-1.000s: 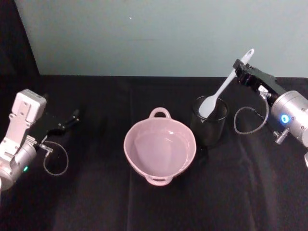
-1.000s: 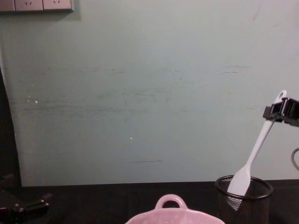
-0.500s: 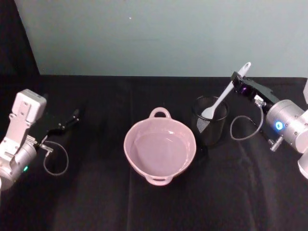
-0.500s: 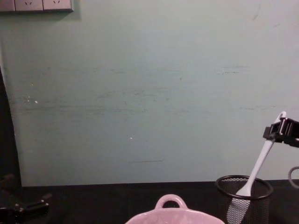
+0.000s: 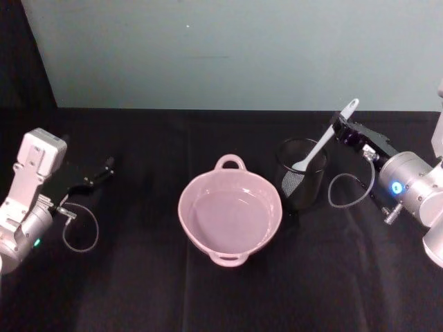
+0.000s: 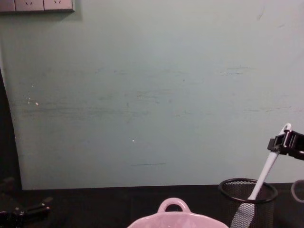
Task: Use the one hand to pick up the spoon and stir the clear water in the bowl.
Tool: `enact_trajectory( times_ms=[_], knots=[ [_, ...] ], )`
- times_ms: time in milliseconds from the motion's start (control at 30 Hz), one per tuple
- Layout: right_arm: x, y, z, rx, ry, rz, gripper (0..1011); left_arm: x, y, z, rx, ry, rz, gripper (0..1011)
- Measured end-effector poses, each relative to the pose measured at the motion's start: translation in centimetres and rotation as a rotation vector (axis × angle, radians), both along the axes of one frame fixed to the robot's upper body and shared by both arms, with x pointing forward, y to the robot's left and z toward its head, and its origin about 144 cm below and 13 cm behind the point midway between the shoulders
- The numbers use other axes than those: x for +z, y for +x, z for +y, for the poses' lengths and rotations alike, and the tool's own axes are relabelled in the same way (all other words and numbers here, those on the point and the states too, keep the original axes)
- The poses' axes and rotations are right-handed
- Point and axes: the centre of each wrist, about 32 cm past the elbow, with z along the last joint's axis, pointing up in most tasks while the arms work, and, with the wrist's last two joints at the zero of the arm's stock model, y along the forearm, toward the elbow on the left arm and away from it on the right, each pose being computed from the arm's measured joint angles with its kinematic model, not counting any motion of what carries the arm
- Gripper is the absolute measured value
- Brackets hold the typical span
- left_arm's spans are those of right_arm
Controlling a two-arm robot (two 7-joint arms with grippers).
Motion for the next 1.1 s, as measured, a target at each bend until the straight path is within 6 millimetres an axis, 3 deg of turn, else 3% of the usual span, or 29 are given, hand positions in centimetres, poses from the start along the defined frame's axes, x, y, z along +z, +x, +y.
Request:
enact_trajectory(
  times_ms=[1000, 1100],
  knots=[
    [-0.99, -0.13, 0.07, 0.013, 0.006, 0.016, 125, 0.00, 0.00, 0.00, 0.000, 0.000, 0.000, 1011],
    [-0.96, -0.13, 0.07, 0.013, 0.005, 0.015, 199, 0.00, 0.00, 0.00, 0.000, 0.000, 0.000, 1011]
  ],
)
